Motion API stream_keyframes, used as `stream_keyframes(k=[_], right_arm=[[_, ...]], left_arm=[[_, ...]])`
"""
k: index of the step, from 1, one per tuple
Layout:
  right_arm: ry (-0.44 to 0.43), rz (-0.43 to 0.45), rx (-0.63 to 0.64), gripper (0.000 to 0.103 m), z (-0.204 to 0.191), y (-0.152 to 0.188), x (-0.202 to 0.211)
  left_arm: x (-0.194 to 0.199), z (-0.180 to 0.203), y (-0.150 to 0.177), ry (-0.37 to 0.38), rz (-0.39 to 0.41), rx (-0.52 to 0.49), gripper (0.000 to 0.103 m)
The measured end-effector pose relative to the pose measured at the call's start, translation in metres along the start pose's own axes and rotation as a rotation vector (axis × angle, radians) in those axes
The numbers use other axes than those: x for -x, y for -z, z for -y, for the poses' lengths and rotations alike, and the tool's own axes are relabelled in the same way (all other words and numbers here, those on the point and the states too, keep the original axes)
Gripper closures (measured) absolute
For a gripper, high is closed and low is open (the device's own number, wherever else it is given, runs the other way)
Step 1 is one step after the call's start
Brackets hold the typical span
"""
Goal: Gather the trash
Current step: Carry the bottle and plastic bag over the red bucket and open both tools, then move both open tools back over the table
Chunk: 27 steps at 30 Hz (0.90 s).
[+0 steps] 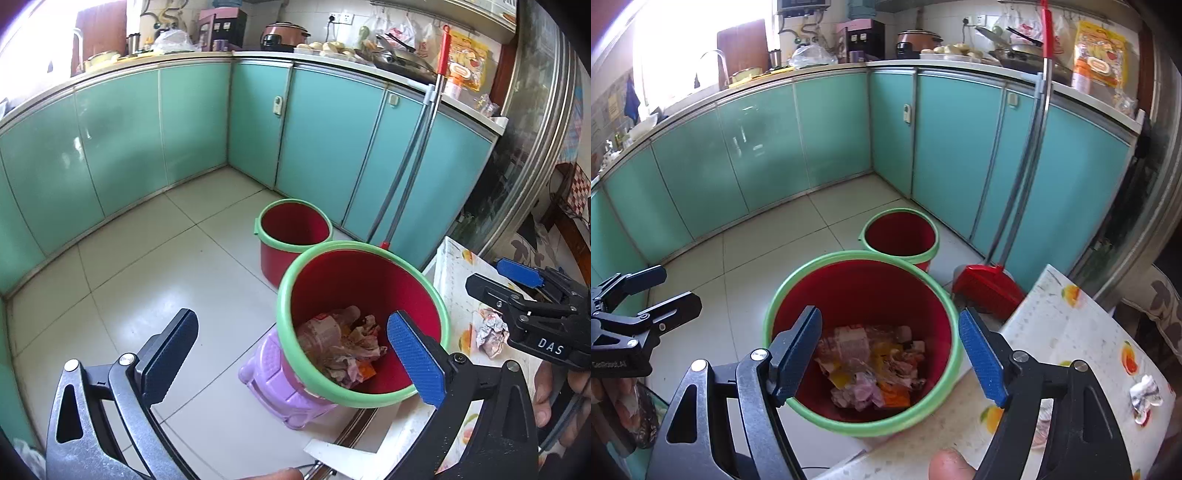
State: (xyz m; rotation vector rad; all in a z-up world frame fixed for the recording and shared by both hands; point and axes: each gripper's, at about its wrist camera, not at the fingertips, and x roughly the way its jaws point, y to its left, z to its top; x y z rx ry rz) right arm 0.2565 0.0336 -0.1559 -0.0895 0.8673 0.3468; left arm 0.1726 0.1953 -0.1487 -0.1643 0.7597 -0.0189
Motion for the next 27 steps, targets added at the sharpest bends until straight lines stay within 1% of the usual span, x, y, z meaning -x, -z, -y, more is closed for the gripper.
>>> stream_keyframes(k=[2,5,9,12,15,22,24,27], right_arm=[[0.035,0.012,-0.028,0.023,0.014,0.009,0.021],[0.083,0.026,-0.074,0.019,0.037,0.025,0.055],[0.17,0.044,-0.13,0.017,0.07,0.052,0.101],[0.254,0.034,-0.166,0.016,0.095,0.075,0.13],[0.312,0.024,-0.202,0.015,0.118,0.099,0.159],[0.39,0.001,-0.331,0.015,0.183,0.168,0.219],[0.415,-0.015,-0.368,0.015,0.2,0.19,0.23],[0.43,-0.033,-0.413,0.015,0.22,0.219,0.241]], left_arm=[[0.002,0.017,0.0,0.008,0.006,-0.032,0.0],[0.007,0.044,-0.001,0.039,0.009,-0.074,0.0],[0.014,0.082,0.0,0.079,0.013,-0.135,0.0],[0.018,0.111,0.002,0.111,0.01,-0.18,0.0],[0.023,0.144,0.009,0.151,0.0,-0.239,0.0],[0.03,0.222,0.034,0.248,-0.043,-0.356,0.0],[0.029,0.242,0.042,0.269,-0.057,-0.388,0.0],[0.024,0.268,0.052,0.292,-0.089,-0.412,0.0]])
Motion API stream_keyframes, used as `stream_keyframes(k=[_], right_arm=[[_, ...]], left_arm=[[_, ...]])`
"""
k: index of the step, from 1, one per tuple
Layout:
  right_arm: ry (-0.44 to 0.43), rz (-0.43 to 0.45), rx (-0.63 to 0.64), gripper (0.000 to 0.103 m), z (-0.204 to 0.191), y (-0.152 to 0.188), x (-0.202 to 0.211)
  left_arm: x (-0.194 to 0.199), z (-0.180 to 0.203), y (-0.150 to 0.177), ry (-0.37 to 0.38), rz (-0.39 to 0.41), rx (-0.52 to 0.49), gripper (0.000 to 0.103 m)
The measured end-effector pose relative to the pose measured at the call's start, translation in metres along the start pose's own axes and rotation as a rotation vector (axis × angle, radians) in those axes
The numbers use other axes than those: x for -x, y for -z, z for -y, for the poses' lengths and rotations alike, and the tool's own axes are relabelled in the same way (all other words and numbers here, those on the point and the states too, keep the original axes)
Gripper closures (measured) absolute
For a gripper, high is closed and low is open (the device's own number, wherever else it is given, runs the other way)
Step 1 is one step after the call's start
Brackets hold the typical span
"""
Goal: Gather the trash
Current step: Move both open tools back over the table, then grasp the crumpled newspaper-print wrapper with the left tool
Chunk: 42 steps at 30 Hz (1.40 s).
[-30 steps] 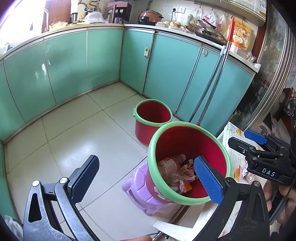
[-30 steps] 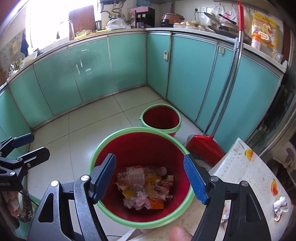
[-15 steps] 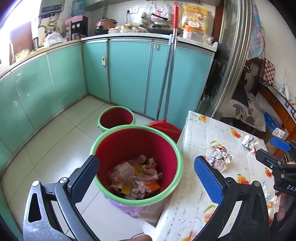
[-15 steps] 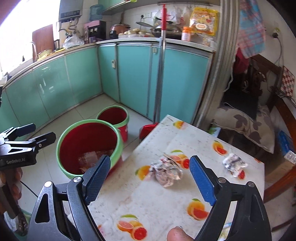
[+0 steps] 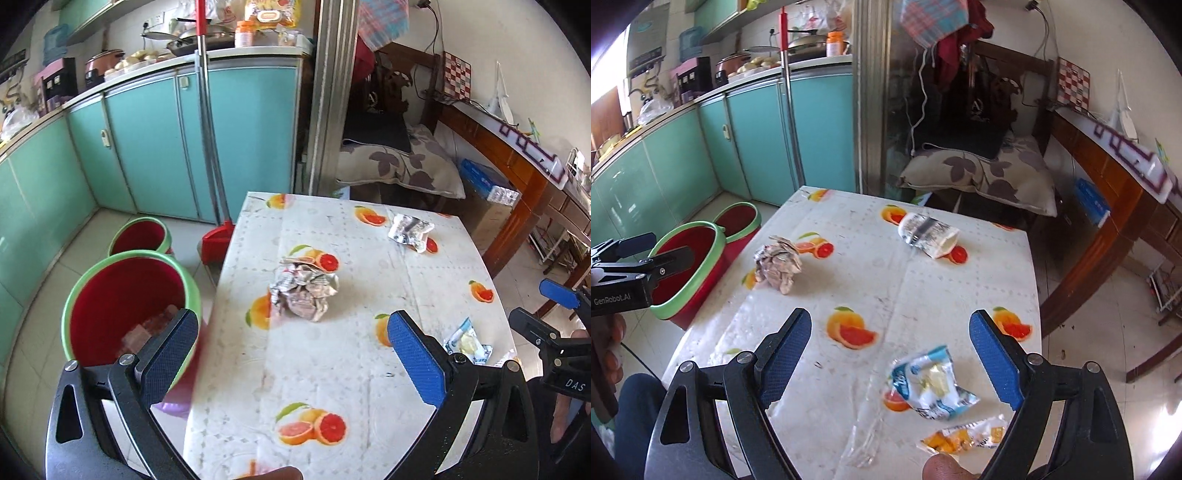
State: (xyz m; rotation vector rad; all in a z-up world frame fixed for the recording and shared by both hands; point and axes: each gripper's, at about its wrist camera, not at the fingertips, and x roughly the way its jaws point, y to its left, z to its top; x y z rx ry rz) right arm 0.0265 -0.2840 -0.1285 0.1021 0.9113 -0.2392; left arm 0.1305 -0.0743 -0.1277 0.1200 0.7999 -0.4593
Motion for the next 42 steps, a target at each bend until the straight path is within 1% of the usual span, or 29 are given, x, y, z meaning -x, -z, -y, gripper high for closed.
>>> stream_keyframes(k=[1,5,11,15,20,27,31,35,37,38,40,42], right_arm=[[0.007,-0.009,-0.011,0.015,0.008,0.005,-0.001],[0.02,-0.041,-0.055,0.015,0.037,0.021,-0.005],[0.045,-0.057,-0.092,0.015,0.055,0.028,-0.01],[0.044,-0.064,-0.121,0.015,0.063,0.029,-0.015],[0.041,-0.062,-0.125,0.015,0.065,0.029,-0.022],[0.036,-0.084,-0.132,0.015,0.064,0.033,-0.033],[0.038,-0.09,-0.14,0.015,0.066,0.034,-0.036],[0.045,-0.096,-0.148,0.015,0.07,0.036,-0.039],[0.046,-0.101,-0.152,0.015,0.071,0.037,-0.041],[0.047,-0.104,-0.151,0.015,0.071,0.037,-0.042],[0.049,-0.108,-0.145,0.015,0.07,0.037,-0.043],[0.048,-0.11,-0.146,0.015,0.07,0.038,-0.043]], left_arm=[[-0.005,0.007,0.0,0.006,-0.008,-0.006,0.0],[-0.025,0.031,0.0,-0.01,-0.042,-0.021,0.0],[-0.054,0.045,0.0,-0.027,-0.08,-0.011,0.0],[-0.081,0.042,-0.005,-0.06,-0.117,0.008,0.0],[-0.121,0.03,-0.01,-0.101,-0.178,0.017,0.0],[-0.17,0.021,-0.016,-0.133,-0.249,0.047,0.0],[-0.186,0.019,-0.012,-0.154,-0.284,0.047,0.0],[-0.19,0.015,-0.008,-0.152,-0.299,0.072,0.001],[-0.192,0.014,-0.007,-0.145,-0.312,0.075,0.015],[-0.193,0.014,-0.006,-0.143,-0.324,0.075,0.031],[-0.193,0.012,-0.005,-0.144,-0.328,0.077,0.041],[-0.19,0.011,-0.004,-0.129,-0.326,0.076,0.046]])
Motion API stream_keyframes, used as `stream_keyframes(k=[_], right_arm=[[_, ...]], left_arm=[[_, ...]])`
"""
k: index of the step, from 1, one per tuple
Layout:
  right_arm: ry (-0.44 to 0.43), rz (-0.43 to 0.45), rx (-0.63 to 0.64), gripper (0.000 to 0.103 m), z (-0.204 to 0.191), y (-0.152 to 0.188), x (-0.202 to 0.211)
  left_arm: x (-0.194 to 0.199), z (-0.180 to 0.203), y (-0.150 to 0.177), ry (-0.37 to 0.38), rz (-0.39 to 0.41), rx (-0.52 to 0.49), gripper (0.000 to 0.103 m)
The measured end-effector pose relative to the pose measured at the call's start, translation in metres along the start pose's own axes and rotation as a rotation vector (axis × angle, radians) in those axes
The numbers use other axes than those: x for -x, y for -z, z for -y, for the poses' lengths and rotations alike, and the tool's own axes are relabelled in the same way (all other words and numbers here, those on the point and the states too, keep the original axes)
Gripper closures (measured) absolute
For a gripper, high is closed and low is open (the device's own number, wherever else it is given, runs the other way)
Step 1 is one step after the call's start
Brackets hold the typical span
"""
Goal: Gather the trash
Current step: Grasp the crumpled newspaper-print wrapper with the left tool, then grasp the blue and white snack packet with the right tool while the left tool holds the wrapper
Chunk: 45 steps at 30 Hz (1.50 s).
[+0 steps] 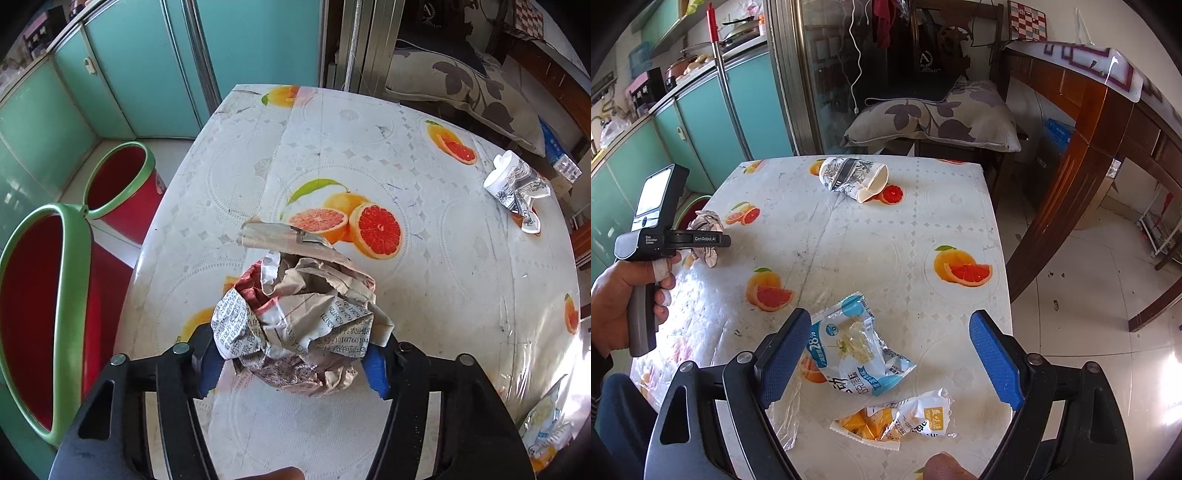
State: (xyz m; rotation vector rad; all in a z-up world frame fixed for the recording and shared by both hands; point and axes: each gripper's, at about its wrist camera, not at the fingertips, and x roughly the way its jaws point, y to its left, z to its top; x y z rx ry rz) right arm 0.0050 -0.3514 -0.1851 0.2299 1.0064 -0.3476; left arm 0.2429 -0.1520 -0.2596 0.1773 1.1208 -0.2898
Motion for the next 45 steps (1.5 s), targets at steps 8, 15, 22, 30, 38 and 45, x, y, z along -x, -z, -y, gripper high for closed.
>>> stream_keyframes(k=[8,15,22,30,38,45], right_arm=[[-0.087,-0.04,0.018,0.015,-0.003,0.003,-0.011],[-0.163,-0.192,0.162,0.015,-0.015,0.008,-0.058],[-0.161,-0.267,0.302,0.015,-0.032,0.013,-0.096],[-0.123,-0.303,0.432,0.015,-0.056,0.023,-0.117],[-0.164,-0.311,0.375,0.05,-0.056,0.018,-0.117],[-0.17,-0.288,0.335,0.088,-0.058,0.014,-0.105]], left_arm=[[0.042,-0.002,0.007,0.005,0.102,-0.036,0.052],[0.087,-0.004,0.02,0.075,0.175,-0.04,0.052],[0.114,-0.005,0.034,0.124,0.205,-0.034,0.051],[0.131,-0.01,0.038,0.144,0.235,-0.02,0.05],[0.135,-0.014,0.041,0.146,0.244,-0.011,0.049],[0.138,-0.015,0.044,0.15,0.251,-0.01,0.049]])
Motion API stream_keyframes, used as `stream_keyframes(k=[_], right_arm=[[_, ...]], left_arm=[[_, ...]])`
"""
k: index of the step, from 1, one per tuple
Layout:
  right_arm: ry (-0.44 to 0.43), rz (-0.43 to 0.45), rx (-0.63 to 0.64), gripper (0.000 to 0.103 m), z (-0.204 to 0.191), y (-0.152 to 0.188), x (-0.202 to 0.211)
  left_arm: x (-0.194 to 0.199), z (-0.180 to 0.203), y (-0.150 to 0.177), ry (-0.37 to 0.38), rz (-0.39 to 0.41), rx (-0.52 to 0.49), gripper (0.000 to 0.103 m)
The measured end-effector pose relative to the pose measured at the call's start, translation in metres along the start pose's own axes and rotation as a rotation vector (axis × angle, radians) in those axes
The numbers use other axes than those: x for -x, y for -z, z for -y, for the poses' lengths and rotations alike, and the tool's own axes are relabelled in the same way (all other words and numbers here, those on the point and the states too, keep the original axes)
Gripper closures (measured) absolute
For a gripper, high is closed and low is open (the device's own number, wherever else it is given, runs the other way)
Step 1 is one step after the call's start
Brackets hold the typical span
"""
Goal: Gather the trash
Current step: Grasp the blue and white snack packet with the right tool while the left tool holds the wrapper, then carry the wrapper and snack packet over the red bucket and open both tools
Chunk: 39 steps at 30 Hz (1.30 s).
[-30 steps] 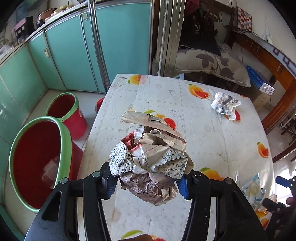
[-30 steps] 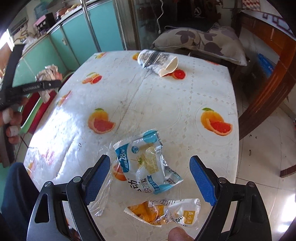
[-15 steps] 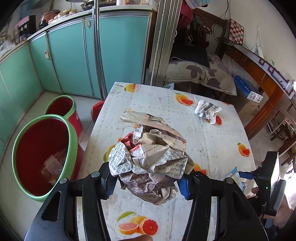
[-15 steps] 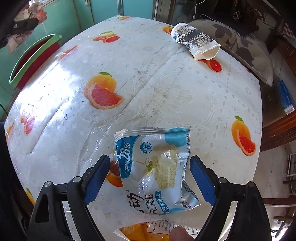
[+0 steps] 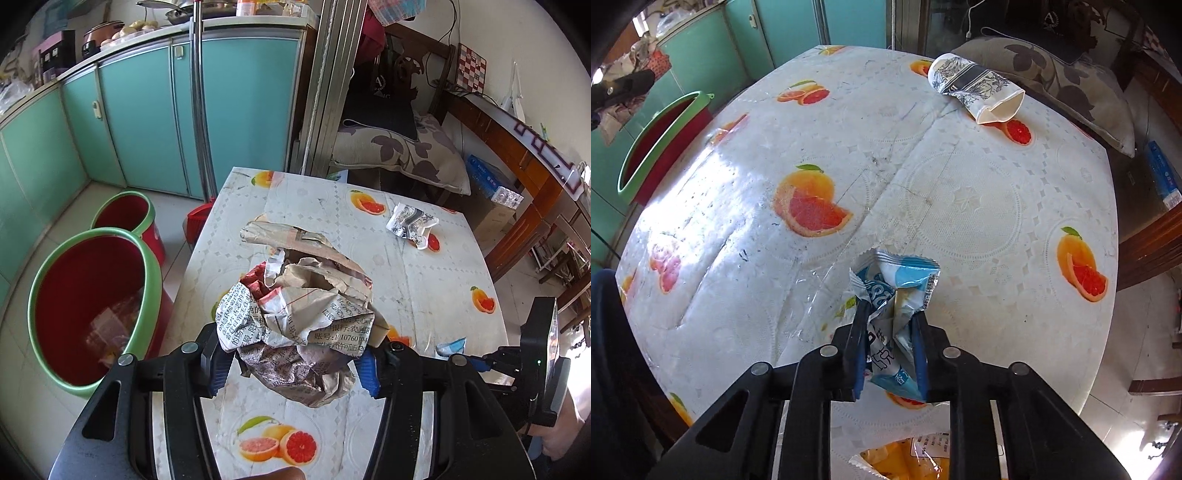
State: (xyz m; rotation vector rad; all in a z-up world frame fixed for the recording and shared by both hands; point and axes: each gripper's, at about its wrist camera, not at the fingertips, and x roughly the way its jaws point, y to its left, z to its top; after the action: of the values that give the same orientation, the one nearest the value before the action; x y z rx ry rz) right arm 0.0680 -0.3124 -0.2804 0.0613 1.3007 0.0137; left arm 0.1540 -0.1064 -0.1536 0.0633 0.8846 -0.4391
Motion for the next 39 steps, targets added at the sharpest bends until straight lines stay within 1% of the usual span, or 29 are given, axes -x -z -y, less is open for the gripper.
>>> stream_keyframes(k=[3,7,9,13,15,18,23,26,29,30,32,33,34,36,37,39], right_arm=[[0.005,0.019,-0.009,0.089,0.0,0.0,0.008],[0.013,0.071,-0.024,0.09,-0.002,-0.003,0.028],[0.021,0.101,-0.023,0.09,-0.008,-0.008,0.041],[0.005,0.164,-0.015,0.09,-0.022,-0.021,0.068],[-0.005,0.192,-0.005,0.09,-0.032,-0.028,0.079],[-0.022,0.227,0.016,0.09,-0.049,-0.041,0.093],[-0.052,0.258,0.072,0.09,-0.084,-0.061,0.102],[-0.067,0.268,0.101,0.09,-0.106,-0.073,0.103],[-0.087,0.283,0.128,0.09,-0.129,-0.085,0.105],[-0.095,0.287,0.137,0.09,-0.137,-0.09,0.106],[-0.108,0.298,0.156,0.09,-0.153,-0.099,0.107],[-0.113,0.303,0.166,0.09,-0.161,-0.103,0.107],[-0.119,0.306,0.175,0.09,-0.169,-0.108,0.108],[-0.129,0.31,0.195,0.09,-0.186,-0.116,0.107],[-0.134,0.312,0.205,0.09,-0.193,-0.12,0.107],[-0.149,0.316,0.226,0.09,-0.211,-0.128,0.105]], left_arm=[[0.003,-0.002,0.0,0.001,0.006,0.006,0.049],[0.011,-0.007,-0.002,-0.001,0.025,0.015,0.049],[0.016,-0.012,-0.004,-0.006,0.035,0.024,0.049],[0.026,-0.029,-0.008,-0.022,0.057,0.042,0.049],[0.03,-0.04,-0.009,-0.043,0.067,0.051,0.049],[0.035,-0.066,-0.012,-0.071,0.078,0.087,0.049],[0.041,-0.119,-0.016,-0.15,0.088,0.138,0.049],[0.036,-0.153,-0.017,-0.173,0.068,0.183,0.048],[0.027,-0.18,-0.016,-0.199,0.047,0.205,0.047],[0.022,-0.188,-0.015,-0.194,0.032,0.217,0.047],[0.012,-0.201,-0.013,-0.189,-0.002,0.234,0.037],[0.008,-0.206,-0.011,-0.19,-0.011,0.244,0.021],[0.006,-0.21,-0.009,-0.196,-0.008,0.25,0.016],[0.004,-0.215,-0.005,-0.198,-0.008,0.258,0.009],[0.003,-0.218,-0.004,-0.197,-0.007,0.268,0.002],[0.006,-0.224,-0.001,-0.19,0.008,0.286,0.001]])
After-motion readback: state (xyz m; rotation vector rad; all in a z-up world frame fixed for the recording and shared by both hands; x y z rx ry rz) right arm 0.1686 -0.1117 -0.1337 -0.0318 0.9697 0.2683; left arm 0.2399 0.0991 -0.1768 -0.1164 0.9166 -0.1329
